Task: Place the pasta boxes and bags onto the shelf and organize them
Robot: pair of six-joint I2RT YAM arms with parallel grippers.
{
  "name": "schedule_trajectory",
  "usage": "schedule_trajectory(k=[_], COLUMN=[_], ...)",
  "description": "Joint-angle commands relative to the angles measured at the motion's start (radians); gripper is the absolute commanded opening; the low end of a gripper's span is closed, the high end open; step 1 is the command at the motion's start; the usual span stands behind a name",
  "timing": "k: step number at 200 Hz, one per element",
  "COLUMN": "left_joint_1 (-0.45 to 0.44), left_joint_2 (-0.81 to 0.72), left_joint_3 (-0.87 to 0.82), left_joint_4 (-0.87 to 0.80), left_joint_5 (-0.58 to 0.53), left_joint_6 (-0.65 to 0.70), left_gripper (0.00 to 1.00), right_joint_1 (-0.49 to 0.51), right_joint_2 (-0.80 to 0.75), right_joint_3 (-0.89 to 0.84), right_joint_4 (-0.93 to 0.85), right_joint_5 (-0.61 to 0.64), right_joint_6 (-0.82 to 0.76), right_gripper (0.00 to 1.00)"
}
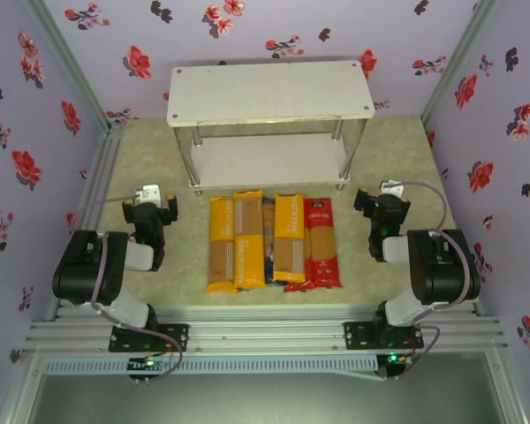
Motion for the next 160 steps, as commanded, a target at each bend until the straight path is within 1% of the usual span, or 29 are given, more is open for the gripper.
schedule_trajectory(k=[1,97,124,140,160], left_joint_1=[0.01,0.018,0.053,0.056,0.056], left_joint_2=[-0.019,-0.021,-0.029,-0.031,-0.032], left_joint_3=[0.017,0.027,0.052,0.052,0.049], left_joint_4=[-0.002,-0.027,-0.091,-0.092,-0.088], left_joint_5=[-0.003,0.012,0.094,0.099,0.099], left_joint_6=[-0.014,-0.02,-0.038,-0.037,-0.039], left_gripper=[1.0,1.0,0.99,1.0,0.94], right_joint_1=[-0.003,-0.003,-0.004,-0.004,-0.004], right_joint_2=[0.004,0.006,0.005,0.005,0.004], right_joint_3=[-0.006,-0.003,-0.005,-0.005,-0.005], right_joint_4=[0.028,0.025,0.025,0.024,0.026], right_joint_5=[-0.008,-0.008,-0.008,-0.008,-0.009], right_joint_6=[-0.009,-0.009,-0.008,-0.007,-0.008], right_gripper=[0.99,0.99,0.99,0.99,0.99])
